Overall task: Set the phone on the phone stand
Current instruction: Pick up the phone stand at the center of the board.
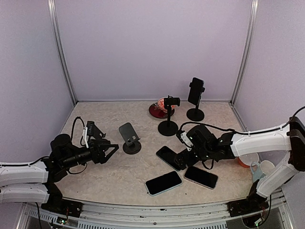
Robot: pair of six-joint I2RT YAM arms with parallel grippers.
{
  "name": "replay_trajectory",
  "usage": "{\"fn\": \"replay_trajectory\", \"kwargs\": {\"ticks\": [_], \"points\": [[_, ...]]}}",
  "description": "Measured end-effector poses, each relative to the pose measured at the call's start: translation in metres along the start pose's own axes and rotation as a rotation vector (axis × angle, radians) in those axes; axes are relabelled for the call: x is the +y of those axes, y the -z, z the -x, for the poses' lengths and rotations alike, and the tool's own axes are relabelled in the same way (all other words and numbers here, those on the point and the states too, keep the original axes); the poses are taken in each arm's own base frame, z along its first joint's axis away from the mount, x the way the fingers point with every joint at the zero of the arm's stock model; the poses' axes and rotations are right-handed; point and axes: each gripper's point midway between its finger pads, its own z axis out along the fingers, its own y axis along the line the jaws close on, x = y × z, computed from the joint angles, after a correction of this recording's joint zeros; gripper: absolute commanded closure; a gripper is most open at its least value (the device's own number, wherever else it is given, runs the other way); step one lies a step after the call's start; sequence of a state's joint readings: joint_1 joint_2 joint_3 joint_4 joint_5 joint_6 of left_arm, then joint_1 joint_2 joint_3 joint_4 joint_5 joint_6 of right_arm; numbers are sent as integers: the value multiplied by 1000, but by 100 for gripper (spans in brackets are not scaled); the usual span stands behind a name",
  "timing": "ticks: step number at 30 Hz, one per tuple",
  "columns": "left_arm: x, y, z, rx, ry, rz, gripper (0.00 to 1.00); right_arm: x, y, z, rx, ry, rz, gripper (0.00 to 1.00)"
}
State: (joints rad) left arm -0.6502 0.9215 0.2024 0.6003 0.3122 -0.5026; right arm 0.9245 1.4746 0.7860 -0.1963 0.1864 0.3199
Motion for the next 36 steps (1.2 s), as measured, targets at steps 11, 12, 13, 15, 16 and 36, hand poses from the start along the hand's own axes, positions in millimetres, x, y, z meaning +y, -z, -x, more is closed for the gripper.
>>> {"fn": "replay_trajectory", "kwargs": {"ticks": [11,12,13,15,16,36], "points": [[-1,8,10,-55,-10,33,1,10,-5,-5,13,-5,44,0],[1,10,11,-64,-9,49,1,12,-6,-6,16,-3,51,0],[3,12,13,-74,-9,62,1,14,-7,-7,18,0,58,0],[6,18,19,-108,-10,97,1,17,-8,-7,19,4,67,0],[8,21,23,-127,-11,117,1,19,-8,-7,17,5,71,0],[31,24,19,-138,31,242,1,8,-16,20,-24,39,-36,0]]}}
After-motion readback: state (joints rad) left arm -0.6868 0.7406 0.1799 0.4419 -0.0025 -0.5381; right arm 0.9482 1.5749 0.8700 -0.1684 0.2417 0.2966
